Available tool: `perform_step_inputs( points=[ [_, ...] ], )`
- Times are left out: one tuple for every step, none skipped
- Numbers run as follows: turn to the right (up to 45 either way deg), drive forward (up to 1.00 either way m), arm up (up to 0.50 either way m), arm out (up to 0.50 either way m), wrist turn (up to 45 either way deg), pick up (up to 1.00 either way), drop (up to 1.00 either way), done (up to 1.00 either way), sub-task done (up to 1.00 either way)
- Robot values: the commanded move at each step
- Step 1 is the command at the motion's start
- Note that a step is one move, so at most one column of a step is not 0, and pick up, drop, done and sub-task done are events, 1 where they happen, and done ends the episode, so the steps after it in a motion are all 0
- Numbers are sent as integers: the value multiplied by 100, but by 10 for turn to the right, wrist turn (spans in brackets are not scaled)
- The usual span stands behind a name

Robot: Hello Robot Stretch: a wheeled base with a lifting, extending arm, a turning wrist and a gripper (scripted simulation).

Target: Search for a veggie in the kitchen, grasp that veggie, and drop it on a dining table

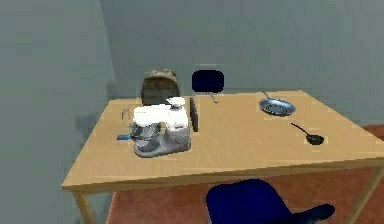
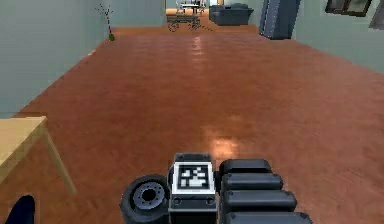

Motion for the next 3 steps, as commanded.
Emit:
perform_step_inputs(
  points=[
    [90, 0, 0, 0, 0, 0, 0, 0, 0],
    [0, 30, 0, 0, 0, 0, 0, 0, 0],
    [-90, 0, 0, 0, 0, 0, 0, 0, 0]
  ],
)
